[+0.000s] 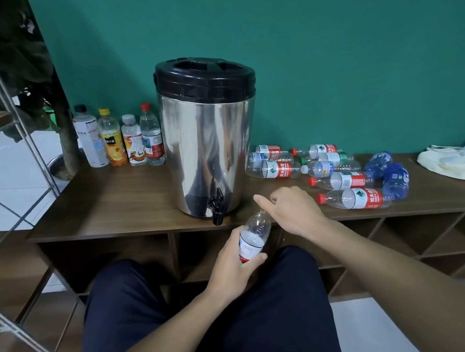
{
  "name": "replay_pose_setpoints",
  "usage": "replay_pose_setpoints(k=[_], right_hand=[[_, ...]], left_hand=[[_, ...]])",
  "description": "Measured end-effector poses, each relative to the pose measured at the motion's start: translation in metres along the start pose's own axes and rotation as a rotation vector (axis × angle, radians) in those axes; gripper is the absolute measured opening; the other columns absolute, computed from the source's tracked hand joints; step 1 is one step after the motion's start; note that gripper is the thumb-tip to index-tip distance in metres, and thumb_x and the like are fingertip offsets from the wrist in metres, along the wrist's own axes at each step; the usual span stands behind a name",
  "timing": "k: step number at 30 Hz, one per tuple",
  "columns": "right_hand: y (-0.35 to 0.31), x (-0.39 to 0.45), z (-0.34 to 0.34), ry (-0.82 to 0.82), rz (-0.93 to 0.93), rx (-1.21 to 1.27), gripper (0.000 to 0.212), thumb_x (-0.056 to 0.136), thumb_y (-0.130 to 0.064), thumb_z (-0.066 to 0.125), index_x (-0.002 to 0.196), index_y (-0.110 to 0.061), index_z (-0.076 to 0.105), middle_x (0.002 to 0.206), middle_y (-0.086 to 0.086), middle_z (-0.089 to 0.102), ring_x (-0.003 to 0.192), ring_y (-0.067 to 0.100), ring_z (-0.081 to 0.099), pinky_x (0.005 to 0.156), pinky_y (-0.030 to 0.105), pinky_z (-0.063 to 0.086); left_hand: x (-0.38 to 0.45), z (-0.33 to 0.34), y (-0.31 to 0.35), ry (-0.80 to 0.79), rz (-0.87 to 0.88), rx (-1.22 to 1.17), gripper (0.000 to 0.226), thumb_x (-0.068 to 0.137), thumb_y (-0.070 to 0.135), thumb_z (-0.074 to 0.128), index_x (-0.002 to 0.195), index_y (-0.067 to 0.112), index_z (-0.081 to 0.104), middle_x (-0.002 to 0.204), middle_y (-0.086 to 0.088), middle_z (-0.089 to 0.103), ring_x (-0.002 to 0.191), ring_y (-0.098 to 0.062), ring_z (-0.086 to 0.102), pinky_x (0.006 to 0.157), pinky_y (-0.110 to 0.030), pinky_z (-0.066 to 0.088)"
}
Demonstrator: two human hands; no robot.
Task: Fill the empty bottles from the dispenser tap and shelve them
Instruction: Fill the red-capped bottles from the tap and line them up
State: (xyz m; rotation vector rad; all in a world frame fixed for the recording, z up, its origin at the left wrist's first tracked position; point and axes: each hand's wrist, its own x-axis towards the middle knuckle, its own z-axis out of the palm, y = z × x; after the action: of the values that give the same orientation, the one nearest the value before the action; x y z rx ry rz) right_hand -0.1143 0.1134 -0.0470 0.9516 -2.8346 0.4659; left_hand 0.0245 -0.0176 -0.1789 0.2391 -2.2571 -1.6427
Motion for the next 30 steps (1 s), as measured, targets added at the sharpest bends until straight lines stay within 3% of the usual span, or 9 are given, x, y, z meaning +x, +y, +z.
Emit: replay_pose_setpoints(k=[2, 4, 9, 13, 17, 23, 25, 27, 30], right_hand=[[0.003, 0.003, 0.0, -0.058, -0.08, 0.043, 0.068, 0.107, -0.064, 0.048, 0.061, -0.014, 0.04, 0.055, 0.003, 0.043, 0.053, 0.023, 0.042, 0.06, 0.051, 0.047], [0.008, 0.003, -0.001, -0.113, -0.145, 0.076, 0.063, 0.109, -0.06, 0.05, 0.067, -0.014, 0.042, 0.061, 0.003, 0.046, 0.058, 0.021, 0.041, 0.062, 0.049, 0.043], [0.021, 0.002, -0.015, -0.304, -0.278, 0.051, 0.037, 0.112, -0.055, 0.052, 0.093, -0.022, 0.054, 0.092, -0.003, 0.06, 0.083, 0.02, 0.057, 0.079, 0.043, 0.05], [0.025, 0.002, -0.023, -0.412, -0.391, 0.012, 0.014, 0.114, -0.043, 0.053, 0.111, -0.029, 0.056, 0.107, -0.016, 0.052, 0.094, 0.002, 0.054, 0.083, 0.031, 0.042], [0.027, 0.004, -0.021, -0.4, -0.447, 0.025, 0.01, 0.114, -0.032, 0.055, 0.123, -0.037, 0.058, 0.107, -0.017, 0.051, 0.092, 0.005, 0.053, 0.082, 0.027, 0.044], [0.025, 0.017, 0.007, -0.269, -0.234, 0.428, 0.013, 0.107, -0.029, 0.072, 0.12, -0.027, 0.072, 0.108, -0.01, 0.071, 0.093, 0.003, 0.065, 0.086, 0.019, 0.052], [0.027, 0.022, 0.024, -0.222, -0.168, 0.378, 0.01, 0.105, -0.03, 0.074, 0.114, -0.026, 0.073, 0.106, -0.009, 0.07, 0.09, 0.004, 0.064, 0.087, 0.023, 0.053], [0.031, 0.028, 0.041, -0.17, -0.108, 0.231, 0.01, 0.105, -0.031, 0.074, 0.113, -0.025, 0.073, 0.106, -0.009, 0.064, 0.09, 0.006, 0.061, 0.091, 0.03, 0.055], [0.038, 0.035, 0.062, -0.123, -0.021, 0.104, 0.017, 0.105, -0.029, 0.075, 0.118, -0.019, 0.076, 0.113, -0.002, 0.062, 0.102, 0.017, 0.063, 0.097, 0.036, 0.055]], left_hand=[[-0.002, -0.002, -0.004, -0.025, -0.001, -0.011, 0.06, 0.097, 0.029, 0.087, 0.147, 0.041, 0.055, 0.13, 0.024, 0.072, 0.122, -0.003, 0.067, 0.102, -0.025, 0.052], [-0.003, -0.003, -0.007, -0.054, -0.002, -0.026, 0.06, 0.098, 0.028, 0.086, 0.148, 0.041, 0.055, 0.13, 0.022, 0.073, 0.12, -0.004, 0.069, 0.104, -0.03, 0.055], [-0.001, -0.012, -0.015, -0.15, -0.046, -0.119, 0.055, 0.098, 0.026, 0.086, 0.143, 0.042, 0.06, 0.116, 0.003, 0.074, 0.094, -0.009, 0.066, 0.085, -0.033, 0.059], [0.002, -0.02, -0.022, -0.229, -0.044, -0.12, 0.052, 0.097, 0.021, 0.088, 0.142, 0.031, 0.063, 0.125, 0.002, 0.076, 0.109, -0.008, 0.069, 0.098, -0.023, 0.056], [0.002, -0.02, -0.029, -0.254, -0.059, -0.13, 0.053, 0.099, 0.024, 0.086, 0.145, 0.032, 0.061, 0.129, 0.004, 0.074, 0.117, -0.007, 0.068, 0.107, -0.025, 0.054], [-0.002, -0.02, -0.042, -0.211, -0.09, -0.12, 0.055, 0.104, 0.024, 0.081, 0.149, 0.035, 0.051, 0.128, -0.006, 0.068, 0.102, -0.003, 0.063, 0.093, -0.016, 0.054], [-0.006, -0.021, -0.047, -0.21, -0.106, -0.097, 0.059, 0.105, 0.02, 0.079, 0.152, 0.032, 0.044, 0.128, -0.006, 0.066, 0.097, 0.001, 0.061, 0.09, -0.013, 0.052], [-0.007, -0.023, -0.055, -0.212, -0.113, -0.048, 0.068, 0.104, 0.022, 0.079, 0.155, 0.037, 0.037, 0.136, 0.004, 0.064, 0.106, 0.005, 0.062, 0.093, -0.011, 0.049], [-0.011, -0.026, -0.065, -0.232, -0.146, -0.016, 0.081, 0.1, 0.01, 0.075, 0.156, 0.046, 0.03, 0.139, 0.006, 0.062, 0.099, 0.007, 0.063, 0.086, -0.015, 0.055]])
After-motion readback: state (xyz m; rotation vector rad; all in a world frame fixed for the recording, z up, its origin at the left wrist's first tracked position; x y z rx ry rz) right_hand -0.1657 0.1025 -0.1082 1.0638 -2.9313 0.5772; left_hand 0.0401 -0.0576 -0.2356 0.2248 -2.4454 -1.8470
